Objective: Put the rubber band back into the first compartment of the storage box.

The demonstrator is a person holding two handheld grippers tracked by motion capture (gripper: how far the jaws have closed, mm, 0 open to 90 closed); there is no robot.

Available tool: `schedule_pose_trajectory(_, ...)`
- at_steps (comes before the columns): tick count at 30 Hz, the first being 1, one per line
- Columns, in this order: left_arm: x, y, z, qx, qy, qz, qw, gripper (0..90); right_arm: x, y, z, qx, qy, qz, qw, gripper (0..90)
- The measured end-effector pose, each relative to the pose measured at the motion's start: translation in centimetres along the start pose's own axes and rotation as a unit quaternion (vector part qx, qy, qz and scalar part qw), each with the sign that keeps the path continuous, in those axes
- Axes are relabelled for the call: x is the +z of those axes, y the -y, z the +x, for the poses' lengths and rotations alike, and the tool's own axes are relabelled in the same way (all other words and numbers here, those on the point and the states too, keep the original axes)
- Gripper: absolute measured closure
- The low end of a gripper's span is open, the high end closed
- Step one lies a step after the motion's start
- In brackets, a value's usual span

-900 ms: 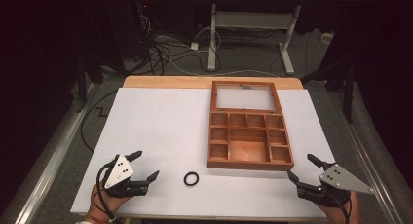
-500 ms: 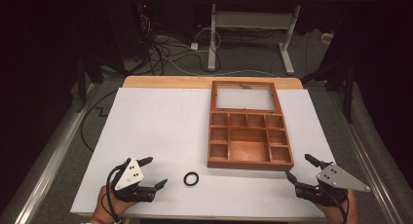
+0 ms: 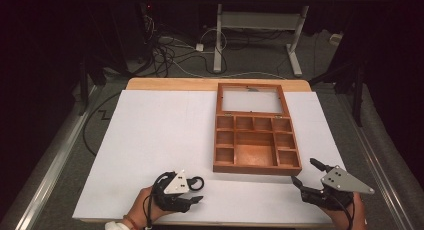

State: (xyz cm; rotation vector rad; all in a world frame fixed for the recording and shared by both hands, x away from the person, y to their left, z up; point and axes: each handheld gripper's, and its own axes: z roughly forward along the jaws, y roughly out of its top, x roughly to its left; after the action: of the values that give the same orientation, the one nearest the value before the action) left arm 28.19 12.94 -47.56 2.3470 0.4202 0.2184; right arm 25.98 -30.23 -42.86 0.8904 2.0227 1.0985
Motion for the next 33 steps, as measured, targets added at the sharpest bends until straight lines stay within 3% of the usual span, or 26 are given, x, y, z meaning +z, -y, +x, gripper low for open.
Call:
schedule_pose_trajectory(1, 0.8, -0.2, 0.2, -0.001, 0.011, 0.011, 0.9999, 54.1, 0.0, 0.0, 0.0, 0.0, 0.003, 0.0, 1.0, 23.2)
schedule_pose_trajectory(3, 0.9, -0.3, 0.4, -0.007, 0.018, 0.007, 0.9998, 58.2, 0.0, 0.1, 0.0, 0.003, 0.004, 0.003, 1.0, 23.2)
schedule_pose_trajectory(7, 1.0, -0.4, 1.1, -0.035, 0.02, 0.007, 0.9992, 65.6, 0.0, 0.2, -0.1, 0.001, 0.002, 0.004, 1.0, 23.9)
schedule_pose_trajectory(13, 1.0, -0.5, 1.6, -0.047, 0.011, 0.012, 0.9987, 83.2, 0.1, 0.2, 0.2, -0.008, -0.001, 0.01, 0.9999, 24.6)
schedule_pose_trajectory(17, 0.7, -0.3, 1.5, -0.045, 0.009, 0.012, 0.9989, 84.1, 0.2, 0.3, 0.3, -0.013, -0.01, 0.007, 0.9998, 24.9)
schedule_pose_trajectory(24, -1.4, 0.6, 2.1, -0.051, -0.015, -0.017, 0.9985, 84.1, 0.1, 0.3, 0.2, -0.011, -0.01, 0.003, 0.9999, 24.9)
schedule_pose_trajectory(25, -1.8, 0.6, 1.9, -0.069, -0.02, -0.038, 0.9967, 84.1, 0.1, 0.3, 0.2, -0.01, -0.011, 0.004, 0.9999, 24.9)
schedule_pose_trajectory(28, -2.1, 0.7, 1.8, -0.081, -0.022, -0.052, 0.9951, 84.1, 0.1, 0.3, 0.2, -0.013, -0.009, 0.006, 0.9999, 24.8)
schedule_pose_trajectory(29, -2.6, 0.8, 2.2, -0.05, -0.027, -0.033, 0.9978, 84.1, 0.1, 0.3, 0.2, -0.012, -0.009, 0.005, 0.9999, 24.8)
schedule_pose_trajectory(31, -2.9, 0.8, 2.3, -0.049, -0.034, -0.036, 0.9976, 84.2, 0.1, 0.3, 0.1, -0.012, -0.01, 0.004, 0.9999, 24.8)
schedule_pose_trajectory(32, -2.8, 0.8, 1.9, -0.084, -0.029, -0.06, 0.9943, 84.1, 0.1, 0.3, 0.2, -0.012, -0.011, 0.003, 0.9999, 24.8)
schedule_pose_trajectory(33, -3.3, 0.8, 2.5, -0.05, -0.039, -0.043, 0.9971, 84.1, 0.1, 0.3, 0.2, -0.012, -0.011, 0.002, 0.9999, 24.8)
